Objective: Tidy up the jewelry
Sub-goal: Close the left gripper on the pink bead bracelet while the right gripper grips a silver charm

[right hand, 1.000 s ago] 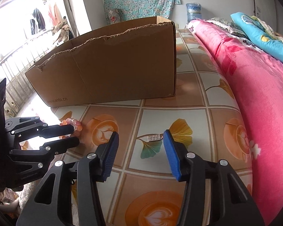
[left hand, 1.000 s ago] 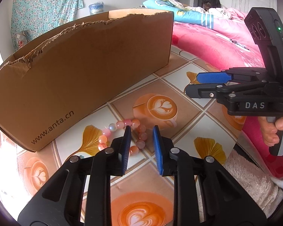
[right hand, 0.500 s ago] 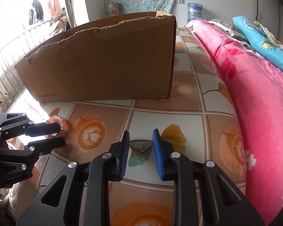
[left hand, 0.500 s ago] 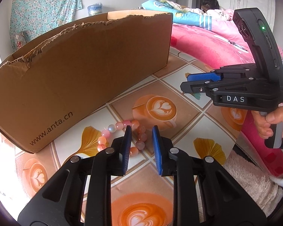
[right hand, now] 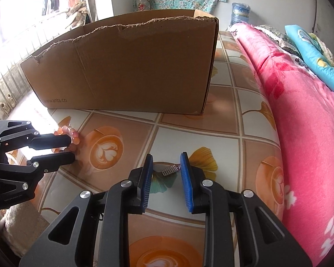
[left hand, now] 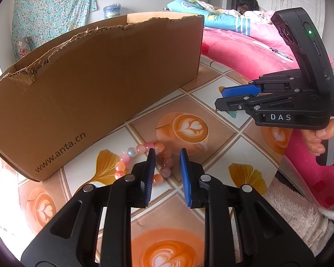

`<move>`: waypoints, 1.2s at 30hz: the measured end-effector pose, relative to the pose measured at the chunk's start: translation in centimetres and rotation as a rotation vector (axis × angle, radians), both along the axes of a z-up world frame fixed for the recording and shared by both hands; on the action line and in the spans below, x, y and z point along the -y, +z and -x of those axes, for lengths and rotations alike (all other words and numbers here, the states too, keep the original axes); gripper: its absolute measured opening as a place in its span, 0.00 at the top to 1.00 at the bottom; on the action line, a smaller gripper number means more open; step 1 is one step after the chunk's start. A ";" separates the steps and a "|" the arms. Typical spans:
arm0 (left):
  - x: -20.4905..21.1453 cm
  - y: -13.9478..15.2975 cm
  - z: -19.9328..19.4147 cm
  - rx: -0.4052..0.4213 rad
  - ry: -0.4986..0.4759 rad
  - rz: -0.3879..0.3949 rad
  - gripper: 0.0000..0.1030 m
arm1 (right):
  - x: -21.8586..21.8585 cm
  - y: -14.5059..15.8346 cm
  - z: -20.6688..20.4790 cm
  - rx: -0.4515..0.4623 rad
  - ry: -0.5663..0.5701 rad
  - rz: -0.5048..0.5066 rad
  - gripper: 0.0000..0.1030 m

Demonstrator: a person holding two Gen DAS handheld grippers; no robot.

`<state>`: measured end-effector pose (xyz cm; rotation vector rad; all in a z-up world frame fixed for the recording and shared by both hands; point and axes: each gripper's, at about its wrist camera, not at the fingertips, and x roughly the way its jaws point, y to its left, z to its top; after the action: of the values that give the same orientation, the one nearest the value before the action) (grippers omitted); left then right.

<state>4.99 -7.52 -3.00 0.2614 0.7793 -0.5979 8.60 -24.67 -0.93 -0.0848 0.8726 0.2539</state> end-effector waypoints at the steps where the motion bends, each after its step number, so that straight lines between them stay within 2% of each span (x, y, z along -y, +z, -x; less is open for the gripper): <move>1: 0.0 0.0 0.0 0.000 0.000 -0.001 0.80 | 0.0 0.0 0.0 0.000 0.002 0.003 0.76; 7: 0.1 -0.1 -0.1 -0.001 0.001 0.000 0.80 | -0.1 0.1 0.0 -0.015 0.007 0.006 0.80; 22: 0.1 -0.1 -0.2 -0.002 0.004 0.002 0.80 | 0.3 0.2 0.2 -0.042 -0.029 -0.014 0.80; 24: 0.1 -0.1 -0.2 -0.002 0.005 0.002 0.80 | 0.1 0.2 0.1 -0.049 -0.033 -0.009 0.81; 29: 0.1 -0.2 -0.1 0.002 0.008 0.001 0.80 | -0.1 0.2 0.3 -0.063 -0.025 -0.029 0.94; 36: 0.0 -0.1 0.0 0.001 0.008 0.006 0.80 | 0.3 0.2 0.2 -0.064 -0.042 -0.068 0.95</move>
<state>4.99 -7.51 -3.12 0.2525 0.7776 -0.5922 8.37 -24.96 -0.75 0.0048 0.9281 0.2477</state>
